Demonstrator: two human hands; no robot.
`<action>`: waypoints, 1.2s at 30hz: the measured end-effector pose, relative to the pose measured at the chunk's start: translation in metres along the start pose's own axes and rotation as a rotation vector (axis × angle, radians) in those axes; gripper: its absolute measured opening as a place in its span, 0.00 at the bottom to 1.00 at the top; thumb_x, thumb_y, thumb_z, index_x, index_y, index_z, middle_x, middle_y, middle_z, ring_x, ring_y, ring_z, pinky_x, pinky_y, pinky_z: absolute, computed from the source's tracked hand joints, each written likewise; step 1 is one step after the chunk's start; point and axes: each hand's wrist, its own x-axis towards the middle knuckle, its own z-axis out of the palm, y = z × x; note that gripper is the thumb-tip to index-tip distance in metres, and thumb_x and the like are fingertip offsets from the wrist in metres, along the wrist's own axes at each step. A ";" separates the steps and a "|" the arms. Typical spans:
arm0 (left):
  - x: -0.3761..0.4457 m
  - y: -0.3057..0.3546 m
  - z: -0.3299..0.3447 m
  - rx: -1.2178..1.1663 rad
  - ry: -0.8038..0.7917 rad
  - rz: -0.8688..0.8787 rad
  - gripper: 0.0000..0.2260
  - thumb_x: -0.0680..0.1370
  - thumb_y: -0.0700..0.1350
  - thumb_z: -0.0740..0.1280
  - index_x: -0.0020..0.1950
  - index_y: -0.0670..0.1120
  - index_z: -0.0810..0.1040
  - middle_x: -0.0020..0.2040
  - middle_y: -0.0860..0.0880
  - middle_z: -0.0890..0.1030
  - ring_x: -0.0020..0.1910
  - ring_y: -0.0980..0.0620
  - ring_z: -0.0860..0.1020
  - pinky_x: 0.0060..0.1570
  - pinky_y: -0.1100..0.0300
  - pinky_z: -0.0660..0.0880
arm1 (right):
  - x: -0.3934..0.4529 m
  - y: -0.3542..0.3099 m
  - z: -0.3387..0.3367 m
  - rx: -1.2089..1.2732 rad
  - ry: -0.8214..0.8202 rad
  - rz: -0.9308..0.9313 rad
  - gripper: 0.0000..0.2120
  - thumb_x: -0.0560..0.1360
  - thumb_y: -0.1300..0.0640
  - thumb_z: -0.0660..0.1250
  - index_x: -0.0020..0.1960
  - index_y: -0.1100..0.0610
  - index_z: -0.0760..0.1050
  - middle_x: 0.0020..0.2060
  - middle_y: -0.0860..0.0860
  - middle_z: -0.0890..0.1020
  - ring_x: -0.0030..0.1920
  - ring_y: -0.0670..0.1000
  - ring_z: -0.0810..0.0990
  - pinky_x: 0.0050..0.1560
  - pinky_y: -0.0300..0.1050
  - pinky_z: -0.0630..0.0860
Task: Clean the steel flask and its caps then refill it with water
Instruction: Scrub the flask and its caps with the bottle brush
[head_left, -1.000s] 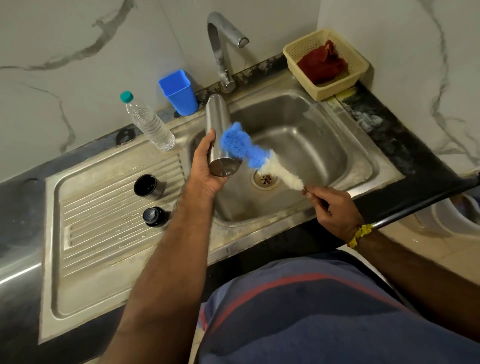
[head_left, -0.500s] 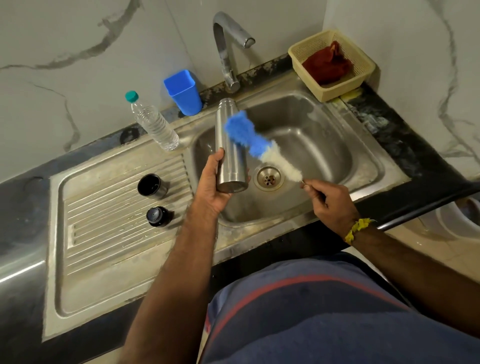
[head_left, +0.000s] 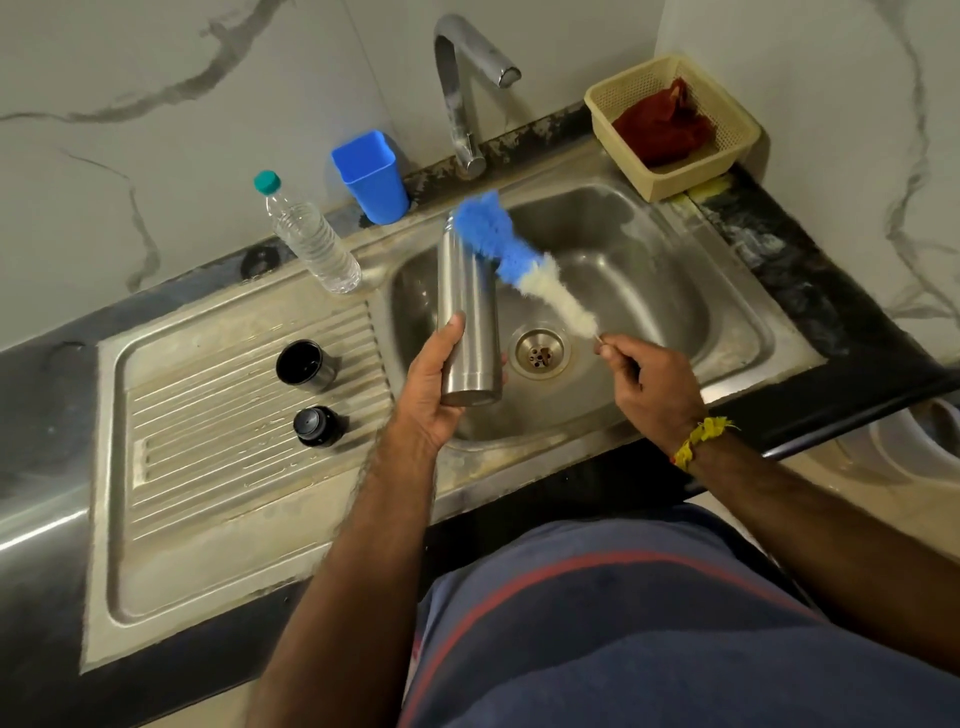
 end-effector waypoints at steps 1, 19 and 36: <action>0.000 -0.002 -0.001 -0.007 -0.003 -0.010 0.31 0.73 0.55 0.75 0.71 0.42 0.74 0.53 0.41 0.85 0.50 0.41 0.84 0.49 0.47 0.82 | 0.004 -0.003 0.000 -0.009 0.001 0.010 0.15 0.80 0.51 0.60 0.59 0.57 0.80 0.47 0.56 0.86 0.47 0.57 0.84 0.47 0.58 0.82; 0.014 0.006 0.006 -0.176 -0.047 -0.043 0.29 0.74 0.61 0.72 0.68 0.42 0.76 0.56 0.41 0.82 0.47 0.42 0.81 0.48 0.49 0.80 | -0.029 -0.003 0.005 0.021 -0.054 -0.017 0.10 0.80 0.59 0.64 0.58 0.59 0.81 0.45 0.55 0.86 0.43 0.55 0.84 0.42 0.56 0.82; 0.031 0.050 0.021 -0.223 -0.068 -0.038 0.27 0.81 0.61 0.65 0.69 0.41 0.75 0.57 0.42 0.83 0.55 0.44 0.82 0.63 0.46 0.77 | -0.047 0.005 -0.016 0.047 0.007 -0.116 0.12 0.76 0.61 0.66 0.57 0.65 0.82 0.48 0.57 0.86 0.45 0.54 0.86 0.49 0.45 0.80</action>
